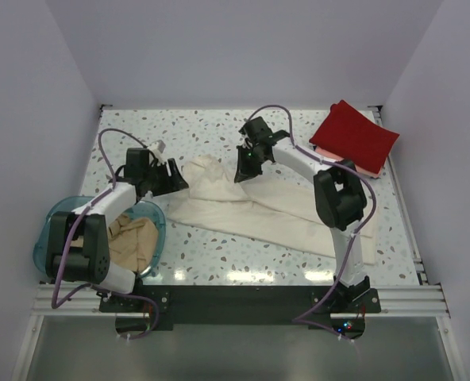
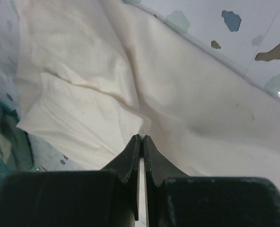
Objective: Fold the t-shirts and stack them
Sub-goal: Fold the tshirt
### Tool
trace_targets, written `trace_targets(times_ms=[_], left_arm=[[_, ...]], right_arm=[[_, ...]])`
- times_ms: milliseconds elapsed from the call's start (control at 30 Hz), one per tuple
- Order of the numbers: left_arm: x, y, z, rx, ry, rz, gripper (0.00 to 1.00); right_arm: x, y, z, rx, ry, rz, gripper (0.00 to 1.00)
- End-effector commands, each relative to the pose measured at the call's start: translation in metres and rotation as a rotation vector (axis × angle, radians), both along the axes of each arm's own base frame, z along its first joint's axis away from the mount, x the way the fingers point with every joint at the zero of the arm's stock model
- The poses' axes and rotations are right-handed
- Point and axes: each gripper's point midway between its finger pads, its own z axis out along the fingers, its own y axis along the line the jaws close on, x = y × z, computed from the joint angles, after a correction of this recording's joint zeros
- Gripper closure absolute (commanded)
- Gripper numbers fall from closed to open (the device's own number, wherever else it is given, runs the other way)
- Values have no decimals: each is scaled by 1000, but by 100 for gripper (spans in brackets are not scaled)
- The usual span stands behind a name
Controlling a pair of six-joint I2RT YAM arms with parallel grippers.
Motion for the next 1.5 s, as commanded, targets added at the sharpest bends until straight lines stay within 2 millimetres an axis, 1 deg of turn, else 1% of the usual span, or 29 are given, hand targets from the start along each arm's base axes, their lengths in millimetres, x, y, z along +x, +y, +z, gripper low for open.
trace_targets(times_ms=[0,33,67,100,167,200,233,267,300,400,433,600,767,867,900,1033,1100,1233,1300,1467], left_arm=[[5,-8,12,9,-44,-32,34],[4,-11,12,13,-41,-40,34],[4,-13,11,11,-39,-44,34],[2,-15,10,10,-32,-48,34],[1,-20,9,6,-24,-54,34],[0,-21,8,5,-19,-53,34],[0,-23,7,3,-12,-50,34],[-1,-24,6,2,-7,-51,34],[-2,-26,6,1,-6,-53,34],[-4,-29,5,-1,5,-51,34],[-5,-30,5,-1,7,-50,34],[-11,-33,4,-5,17,-44,35],[-16,-39,7,-34,22,-32,35],[-17,-46,8,-53,21,-36,35],[-18,-52,7,-55,22,-49,35],[-22,-65,5,-56,30,-71,36],[-26,-71,3,-49,36,-85,37],[-31,-70,-7,-10,72,-67,40],[-35,-71,-12,0,96,-65,44],[-42,-71,-22,41,145,-61,49]], right_arm=[[-9,8,53,102,-84,45,100],[-16,5,50,101,-70,50,100],[-20,3,56,110,-77,57,100],[-25,3,57,119,-71,74,100],[-36,0,52,117,-47,92,100],[-41,1,57,130,-48,111,100],[-48,-3,50,126,-26,118,100],[-52,-3,50,130,-27,134,100],[-61,-5,44,133,-1,146,100],[-74,-8,36,128,19,185,100],[-82,-12,29,119,42,190,100],[-99,-22,10,81,79,228,100],[-106,-23,7,69,84,255,100],[-111,-24,8,67,85,270,100],[-112,-23,8,68,81,279,100],[-122,-30,5,46,97,286,100],[-126,-34,7,41,93,284,100],[-129,-38,8,31,87,274,100],[-129,-38,8,31,87,271,100],[-126,-35,8,35,86,262,100]])
